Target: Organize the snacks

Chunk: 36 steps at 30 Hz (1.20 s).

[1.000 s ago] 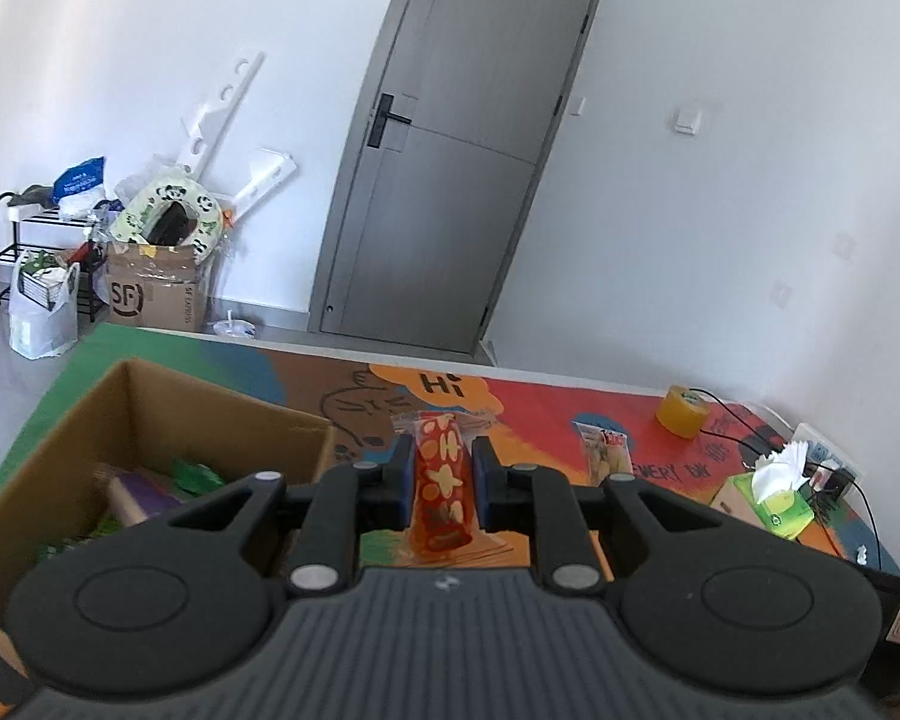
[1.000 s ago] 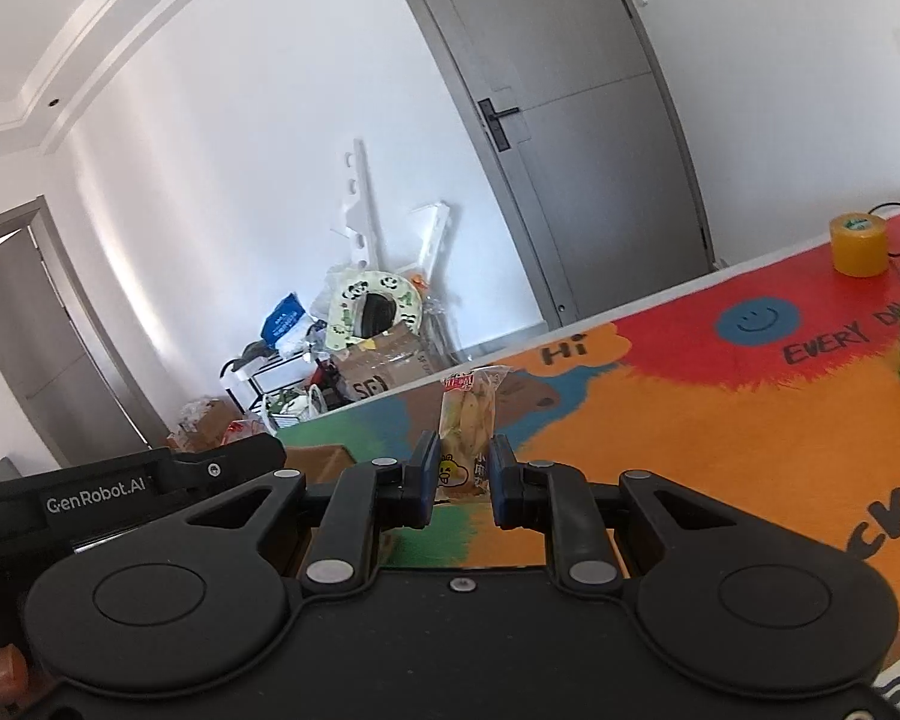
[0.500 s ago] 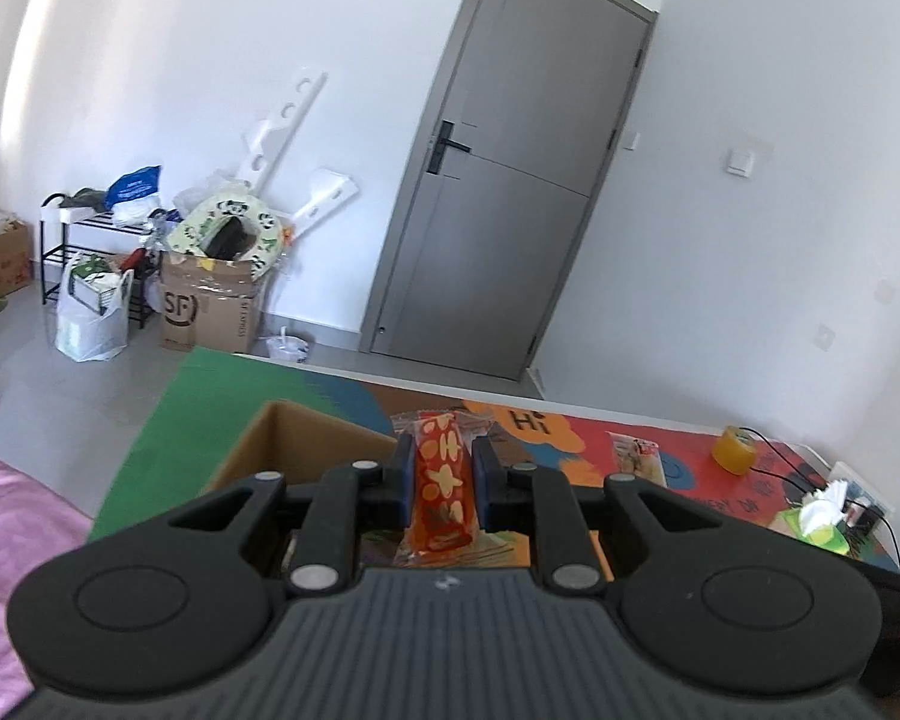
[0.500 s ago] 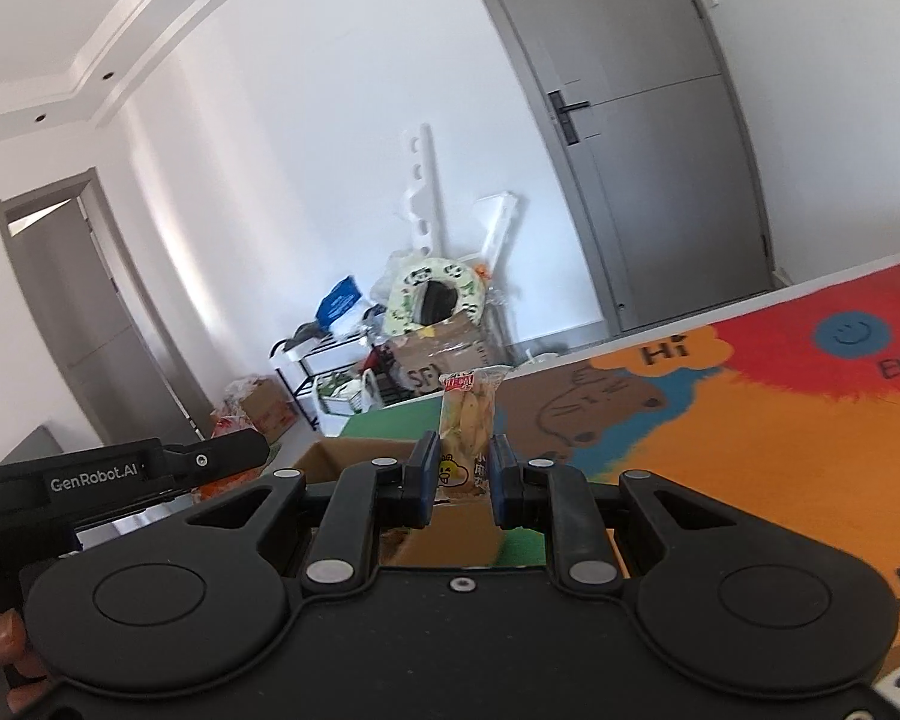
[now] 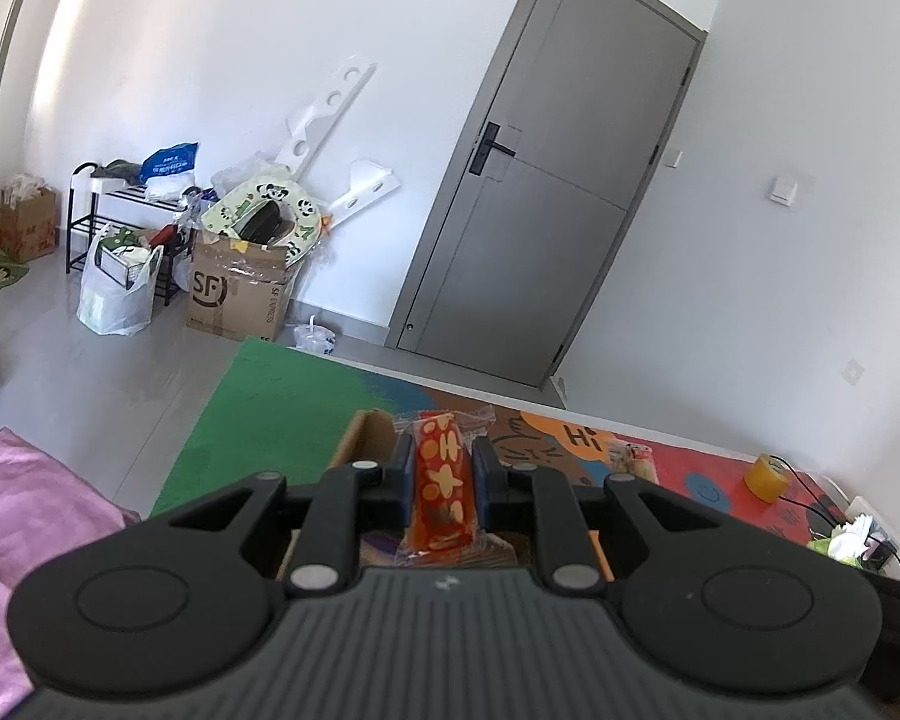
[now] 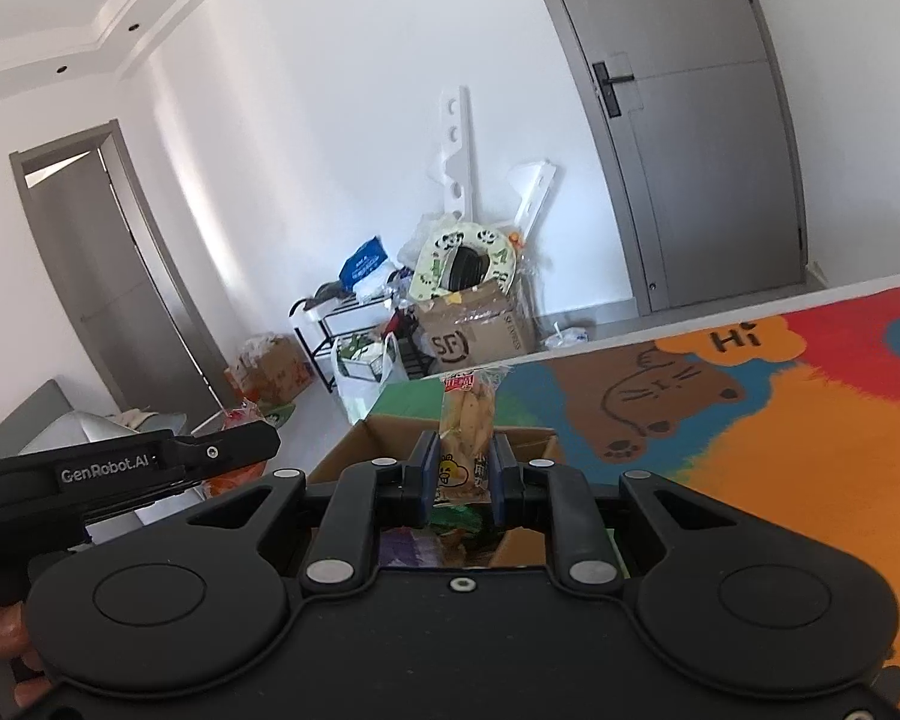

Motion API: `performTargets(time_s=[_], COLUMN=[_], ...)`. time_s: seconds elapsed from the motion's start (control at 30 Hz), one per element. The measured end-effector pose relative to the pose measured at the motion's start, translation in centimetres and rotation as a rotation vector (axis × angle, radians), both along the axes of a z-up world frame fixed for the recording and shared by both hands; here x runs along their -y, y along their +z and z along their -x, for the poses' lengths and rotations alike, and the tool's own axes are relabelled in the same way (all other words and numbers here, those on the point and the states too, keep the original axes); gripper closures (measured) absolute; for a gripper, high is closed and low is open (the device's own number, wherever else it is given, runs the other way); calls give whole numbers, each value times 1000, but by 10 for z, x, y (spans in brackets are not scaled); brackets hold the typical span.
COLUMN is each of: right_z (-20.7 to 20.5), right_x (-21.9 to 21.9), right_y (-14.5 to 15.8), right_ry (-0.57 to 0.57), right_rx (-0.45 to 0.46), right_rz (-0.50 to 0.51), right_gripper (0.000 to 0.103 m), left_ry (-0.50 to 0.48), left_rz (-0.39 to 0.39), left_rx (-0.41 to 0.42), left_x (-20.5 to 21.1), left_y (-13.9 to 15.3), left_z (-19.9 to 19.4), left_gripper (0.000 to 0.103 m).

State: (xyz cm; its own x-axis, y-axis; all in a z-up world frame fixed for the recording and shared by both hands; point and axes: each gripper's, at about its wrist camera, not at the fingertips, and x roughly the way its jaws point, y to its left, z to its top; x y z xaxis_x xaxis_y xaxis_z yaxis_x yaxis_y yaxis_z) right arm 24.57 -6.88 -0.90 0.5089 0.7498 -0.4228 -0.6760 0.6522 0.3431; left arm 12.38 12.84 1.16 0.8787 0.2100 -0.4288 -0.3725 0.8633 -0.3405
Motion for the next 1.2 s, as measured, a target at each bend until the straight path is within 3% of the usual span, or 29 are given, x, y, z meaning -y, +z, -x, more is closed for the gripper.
performTargets(time_s=[0.1,0.4,0.57,0.97,1.2], right_z=[-5,-1,-1,9,20], right_x=[-8,-3,8,35,58], right_y=[-4,-2,-2,-4,-7], right_ry=[-21,-52,-74,-98,-121], right_rx=[-21,-26,-37,-61,-75], right_rz=[17,23,29,33,42], right_gripper=[64,53,47,33,22], left_ry=[5,-13,24,67,47], left_rz=[7,25,50,23,17], left_rx=[-9,-32,-61,-89,-138], left_x=[-6,-12,-16,0,19], left_y=[-3,-6,-9,-5,-6], left_z=[-2,-14,-16,0,4], left_gripper=[85,84,69,34,25])
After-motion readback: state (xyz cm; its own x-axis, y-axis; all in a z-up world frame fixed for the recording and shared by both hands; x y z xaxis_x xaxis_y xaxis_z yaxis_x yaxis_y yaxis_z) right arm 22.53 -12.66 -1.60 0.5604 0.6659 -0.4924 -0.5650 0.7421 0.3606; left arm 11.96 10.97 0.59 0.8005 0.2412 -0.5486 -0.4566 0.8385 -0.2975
